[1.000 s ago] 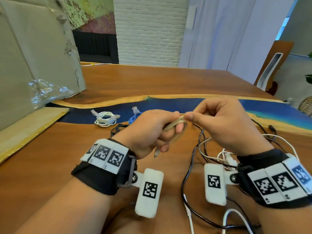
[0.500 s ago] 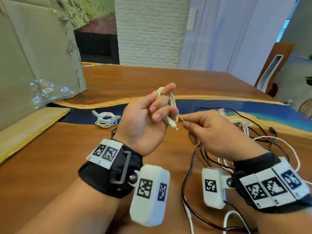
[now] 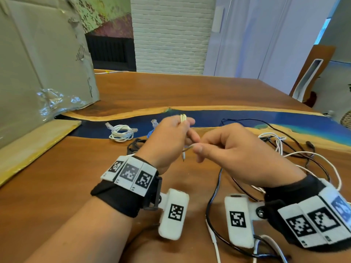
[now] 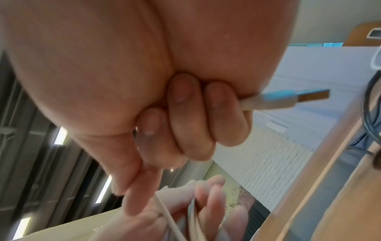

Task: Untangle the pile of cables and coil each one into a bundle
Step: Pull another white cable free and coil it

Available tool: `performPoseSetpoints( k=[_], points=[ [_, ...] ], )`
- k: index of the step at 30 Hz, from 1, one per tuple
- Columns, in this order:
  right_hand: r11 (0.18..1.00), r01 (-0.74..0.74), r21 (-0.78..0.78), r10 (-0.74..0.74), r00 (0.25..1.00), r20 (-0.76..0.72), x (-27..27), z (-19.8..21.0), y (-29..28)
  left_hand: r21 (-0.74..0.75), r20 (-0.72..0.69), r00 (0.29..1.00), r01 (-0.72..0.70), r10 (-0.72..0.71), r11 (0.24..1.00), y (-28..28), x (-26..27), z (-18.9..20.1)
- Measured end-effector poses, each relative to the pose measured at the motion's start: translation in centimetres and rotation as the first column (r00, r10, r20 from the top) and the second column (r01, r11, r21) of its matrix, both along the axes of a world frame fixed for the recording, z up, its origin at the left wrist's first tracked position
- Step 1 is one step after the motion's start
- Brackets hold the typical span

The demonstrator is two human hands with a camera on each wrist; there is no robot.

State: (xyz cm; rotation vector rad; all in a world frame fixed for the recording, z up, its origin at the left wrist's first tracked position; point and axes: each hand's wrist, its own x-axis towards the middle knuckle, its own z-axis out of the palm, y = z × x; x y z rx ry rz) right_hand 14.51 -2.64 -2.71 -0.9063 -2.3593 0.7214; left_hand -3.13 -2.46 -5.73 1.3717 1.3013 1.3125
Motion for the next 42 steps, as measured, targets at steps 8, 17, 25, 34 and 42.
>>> performPoseSetpoints(
  k=[8, 17, 25, 34, 42],
  points=[
    [0.997, 0.073, 0.013, -0.068, 0.968, -0.243, 1.7, -0.2, 2.2, -0.188, -0.038, 0.911, 0.397, -0.411, 0.898, -1.6, 0.2, 1.1],
    [0.994, 0.009, -0.108, -0.037, 0.966, -0.257, 1.9, -0.2, 2.3, -0.165, 0.231, 0.870, 0.476, -0.435, 0.864, -2.2, 0.0, 1.6],
    [0.959, -0.021, -0.284, -0.045, 0.973, -0.225, 1.4, -0.7, 2.2, -0.054, 0.237, 0.954, 0.199, -0.181, 0.979, -1.4, 0.6, 1.5],
    [0.977, 0.066, -0.205, -0.115, 0.964, -0.238, 0.6, -1.0, 2.1, -0.156, 0.256, 0.956, 0.185, -0.141, 0.970, -1.4, 0.1, 1.5],
    [0.912, -0.080, -0.403, -0.044, 0.956, -0.290, 0.7, -1.4, 2.3, -0.194, 0.233, 0.962, 0.190, -0.143, 0.962, -1.4, 0.1, 1.4]
  ],
)
